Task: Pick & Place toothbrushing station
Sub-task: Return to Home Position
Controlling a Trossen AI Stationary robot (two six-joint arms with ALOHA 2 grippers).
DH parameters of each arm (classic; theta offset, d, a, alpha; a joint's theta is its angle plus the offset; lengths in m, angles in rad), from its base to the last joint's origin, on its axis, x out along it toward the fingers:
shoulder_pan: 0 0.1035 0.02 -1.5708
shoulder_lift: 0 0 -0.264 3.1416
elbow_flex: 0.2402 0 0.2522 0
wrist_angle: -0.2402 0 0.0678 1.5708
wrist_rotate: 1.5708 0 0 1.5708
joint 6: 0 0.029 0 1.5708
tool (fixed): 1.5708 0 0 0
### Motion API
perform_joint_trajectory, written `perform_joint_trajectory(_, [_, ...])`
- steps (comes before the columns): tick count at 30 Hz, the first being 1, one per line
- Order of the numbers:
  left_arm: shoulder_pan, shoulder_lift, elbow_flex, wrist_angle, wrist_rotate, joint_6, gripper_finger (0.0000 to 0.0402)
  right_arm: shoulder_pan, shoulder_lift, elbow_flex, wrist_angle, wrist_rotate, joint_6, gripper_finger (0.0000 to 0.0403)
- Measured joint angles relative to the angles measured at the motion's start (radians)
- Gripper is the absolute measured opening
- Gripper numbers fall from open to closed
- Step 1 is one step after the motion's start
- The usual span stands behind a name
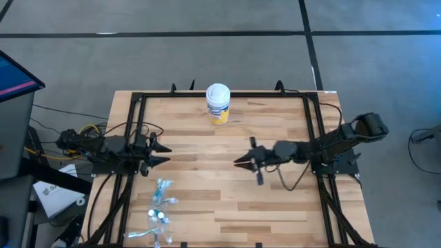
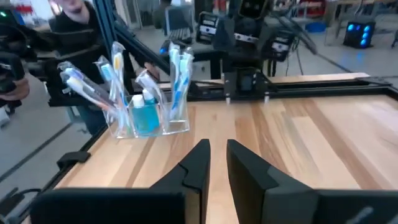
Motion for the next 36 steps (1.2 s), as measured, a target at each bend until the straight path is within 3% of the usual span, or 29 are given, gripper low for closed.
perform_joint_trajectory(4, [0.0,0.0,0.0,0.0,-0.002,0.024,0.0176,-0.015,-0.047,-0.172,0.184,0.033,0.039,0.0046])
perform_joint_trajectory(8, [0.0,0.0,0.0,0.003,-0.005,0.036,0.0176,-0.027,-0.108,-0.286,0.203,0.124,0.071,0.0046])
perform_joint_trajectory(13, [0.0,0.0,0.0,0.003,-0.005,0.062,0.0176,-0.029,-0.223,-0.397,0.242,0.129,0.058,0.0046])
perform_joint_trajectory(17, [0.0,0.0,0.0,0.002,-0.049,0.17,0.0176,-0.03,-0.35,-0.516,0.302,0.204,0.067,0.0046])
perform_joint_trajectory(26, [0.0,0.0,0.0,0.003,-0.084,0.177,0.0176,-0.028,-0.563,-0.515,0.011,0.215,0.007,0.0046])
perform_joint_trajectory(33, [0.0,0.0,0.009,0.005,-0.075,0.182,0.0176,-0.028,-0.823,-0.515,-0.268,0.242,-0.016,0.0046])
perform_joint_trajectory(36, [0.0,0.0,0.035,0.006,-0.027,0.209,0.0176,-0.028,-0.955,-0.515,-0.399,0.256,-0.012,0.0046])
